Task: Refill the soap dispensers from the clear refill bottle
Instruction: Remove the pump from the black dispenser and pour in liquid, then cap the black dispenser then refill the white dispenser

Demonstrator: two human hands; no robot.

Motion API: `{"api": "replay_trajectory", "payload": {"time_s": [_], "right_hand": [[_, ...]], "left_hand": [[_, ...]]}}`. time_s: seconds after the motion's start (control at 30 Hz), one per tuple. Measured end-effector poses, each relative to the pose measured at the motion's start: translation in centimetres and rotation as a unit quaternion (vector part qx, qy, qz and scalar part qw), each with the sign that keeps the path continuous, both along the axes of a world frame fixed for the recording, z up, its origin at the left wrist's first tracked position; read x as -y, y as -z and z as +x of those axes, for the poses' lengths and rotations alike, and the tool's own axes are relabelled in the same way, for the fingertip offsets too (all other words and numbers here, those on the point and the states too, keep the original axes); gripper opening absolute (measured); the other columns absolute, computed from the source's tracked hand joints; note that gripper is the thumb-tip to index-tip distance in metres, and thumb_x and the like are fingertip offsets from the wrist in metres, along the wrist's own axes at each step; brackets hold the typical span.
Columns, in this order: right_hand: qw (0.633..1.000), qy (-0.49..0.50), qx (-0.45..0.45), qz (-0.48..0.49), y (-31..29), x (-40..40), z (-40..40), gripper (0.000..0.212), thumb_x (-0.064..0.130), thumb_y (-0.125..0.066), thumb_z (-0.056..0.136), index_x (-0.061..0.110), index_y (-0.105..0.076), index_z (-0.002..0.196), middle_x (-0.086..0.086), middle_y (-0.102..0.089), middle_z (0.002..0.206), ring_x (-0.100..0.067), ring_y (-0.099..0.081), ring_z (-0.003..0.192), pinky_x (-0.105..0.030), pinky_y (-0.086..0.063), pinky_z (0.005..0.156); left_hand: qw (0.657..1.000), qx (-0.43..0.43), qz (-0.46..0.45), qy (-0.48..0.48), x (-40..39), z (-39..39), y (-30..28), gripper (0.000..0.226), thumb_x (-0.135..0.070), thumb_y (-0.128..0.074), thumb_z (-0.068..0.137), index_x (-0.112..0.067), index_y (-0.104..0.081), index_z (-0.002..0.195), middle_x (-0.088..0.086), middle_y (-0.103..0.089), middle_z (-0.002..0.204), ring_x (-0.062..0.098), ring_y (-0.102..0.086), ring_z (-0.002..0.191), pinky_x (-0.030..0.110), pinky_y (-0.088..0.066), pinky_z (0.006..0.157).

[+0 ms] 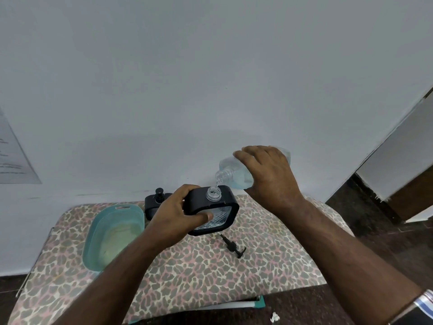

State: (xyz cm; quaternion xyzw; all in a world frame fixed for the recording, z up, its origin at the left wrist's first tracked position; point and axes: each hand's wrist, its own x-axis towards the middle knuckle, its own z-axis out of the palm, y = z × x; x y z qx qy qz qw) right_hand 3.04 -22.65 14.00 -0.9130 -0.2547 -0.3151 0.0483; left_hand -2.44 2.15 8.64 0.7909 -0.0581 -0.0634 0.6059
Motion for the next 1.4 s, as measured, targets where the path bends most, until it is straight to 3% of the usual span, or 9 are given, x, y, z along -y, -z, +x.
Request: {"api": "replay_trajectory", "payload": {"time_s": [0.13,0.27,0.37,0.47,0.6,0.7,1.1,1.3,1.4], "right_hand": [[0.989,-0.011,-0.093,0.115,0.5,-0.5,-0.6,0.065,0.028,-0.086,0.073,0.017,-0.060,0.131,-0.004,-0.067,0.127,-0.026,-0.062,0.115,-0.043,-0.049,0.098],[0.912,0.031,-0.233,0.335,2.8,0.2,-0.3,0.073,0.024,-0.092,0.065,0.031,-0.053,0.127,0.009,-0.063,0.119,-0.008,-0.057,0.103,-0.009,-0.044,0.080],[0.869,0.079,-0.278,0.402,6.5,1.6,0.7,0.073,0.028,-0.094,0.059,0.033,-0.054,0.120,0.007,-0.066,0.113,-0.015,-0.064,0.100,-0.020,-0.051,0.076],[0.848,0.119,-0.309,0.414,10.9,2.6,1.1,0.075,0.039,-0.093,0.054,0.034,-0.055,0.118,0.004,-0.063,0.114,-0.019,-0.063,0.104,-0.036,-0.055,0.083],[0.793,0.150,-0.377,0.454,15.7,3.9,1.2,0.056,0.013,-0.089,0.070,0.034,-0.055,0.109,0.011,-0.064,0.103,0.000,-0.065,0.089,-0.009,-0.046,0.064],[0.772,0.170,-0.410,0.455,18.5,4.3,1.6,0.057,0.017,-0.087,0.068,0.038,-0.056,0.111,0.016,-0.068,0.103,-0.009,-0.069,0.095,-0.015,-0.048,0.069],[0.721,0.158,-0.482,0.472,21.9,6.0,2.4,0.101,0.014,-0.094,0.064,0.029,-0.034,0.145,0.002,-0.056,0.129,-0.017,-0.059,0.113,-0.037,-0.053,0.095],[0.687,0.277,-0.489,0.460,26.1,5.6,-2.5,0.037,0.037,-0.080,0.080,0.017,-0.062,0.107,-0.003,-0.067,0.103,-0.028,-0.066,0.100,-0.040,-0.052,0.083],[0.718,0.248,-0.537,0.367,27.7,3.9,-3.0,0.047,0.053,-0.073,0.080,0.015,-0.072,0.106,-0.003,-0.074,0.101,-0.022,-0.069,0.089,-0.040,-0.055,0.081]], "left_hand": [[1.000,-0.006,-0.009,-0.001,0.1,0.4,0.5,0.047,-0.017,-0.086,0.079,-0.042,-0.063,0.112,-0.005,-0.074,0.111,0.012,-0.072,0.103,0.040,-0.065,0.084],[0.999,-0.038,-0.037,-0.005,-0.1,0.6,1.9,0.049,-0.012,-0.086,0.079,-0.038,-0.064,0.114,-0.002,-0.075,0.113,0.015,-0.072,0.108,0.038,-0.064,0.088],[0.996,-0.075,-0.049,-0.005,-0.4,0.6,3.7,0.050,-0.015,-0.086,0.075,-0.039,-0.064,0.114,-0.002,-0.075,0.114,0.018,-0.071,0.111,0.044,-0.063,0.089],[0.991,-0.116,-0.065,-0.009,-0.5,0.3,6.0,0.050,0.002,-0.082,0.080,-0.026,-0.063,0.118,0.006,-0.074,0.116,0.026,-0.070,0.112,0.036,-0.064,0.083],[0.984,-0.166,-0.064,-0.016,-0.6,-0.3,9.3,0.054,0.006,-0.083,0.077,-0.021,-0.064,0.119,0.009,-0.073,0.117,0.031,-0.069,0.114,0.040,-0.064,0.085],[0.976,-0.202,-0.077,-0.032,-0.3,-0.7,11.4,0.061,-0.008,-0.089,0.066,-0.023,-0.065,0.120,0.008,-0.074,0.119,0.029,-0.071,0.114,0.049,-0.061,0.093],[0.968,-0.233,-0.077,-0.053,1.1,-1.3,14.3,0.054,0.009,-0.081,0.080,-0.019,-0.061,0.122,0.012,-0.069,0.125,0.029,-0.070,0.114,0.035,-0.063,0.086],[0.968,-0.234,-0.076,-0.055,1.3,-1.1,14.5,0.054,0.009,-0.080,0.081,-0.022,-0.061,0.120,0.009,-0.069,0.124,0.027,-0.070,0.114,0.036,-0.062,0.088],[0.968,-0.234,-0.074,-0.053,1.3,-1.0,15.0,0.054,0.010,-0.078,0.081,-0.021,-0.060,0.122,0.008,-0.069,0.123,0.024,-0.069,0.113,0.031,-0.061,0.086]]}}
